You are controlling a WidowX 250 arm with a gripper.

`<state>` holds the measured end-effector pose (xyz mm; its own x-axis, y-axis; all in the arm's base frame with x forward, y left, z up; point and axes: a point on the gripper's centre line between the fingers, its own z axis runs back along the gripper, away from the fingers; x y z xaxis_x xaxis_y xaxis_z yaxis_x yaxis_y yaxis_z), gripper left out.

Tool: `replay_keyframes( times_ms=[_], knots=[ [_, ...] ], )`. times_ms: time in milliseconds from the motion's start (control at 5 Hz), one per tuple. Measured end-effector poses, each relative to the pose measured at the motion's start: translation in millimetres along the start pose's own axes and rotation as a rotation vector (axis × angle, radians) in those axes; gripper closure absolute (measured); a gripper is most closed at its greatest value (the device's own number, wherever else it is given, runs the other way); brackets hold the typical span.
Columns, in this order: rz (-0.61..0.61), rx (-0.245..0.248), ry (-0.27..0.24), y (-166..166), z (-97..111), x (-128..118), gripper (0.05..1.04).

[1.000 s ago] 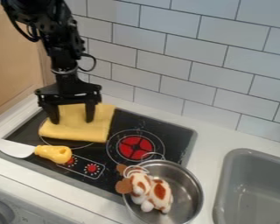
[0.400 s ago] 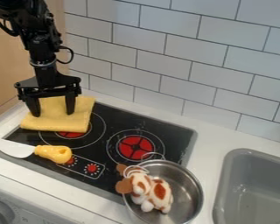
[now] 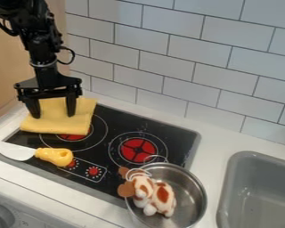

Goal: Move the yellow cloth to the left side of the burner

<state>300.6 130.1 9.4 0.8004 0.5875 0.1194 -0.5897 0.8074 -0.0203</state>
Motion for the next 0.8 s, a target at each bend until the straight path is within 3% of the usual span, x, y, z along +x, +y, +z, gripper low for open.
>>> replay_keyframes(
  times_ms=[400,800],
  knots=[
    [0.005,-0.009,-0.109,-0.3,43.0,-3.5,0.085],
    [-0.013,-0.031,-0.182,-1.4,79.5,-13.1,0.085]
  ],
)
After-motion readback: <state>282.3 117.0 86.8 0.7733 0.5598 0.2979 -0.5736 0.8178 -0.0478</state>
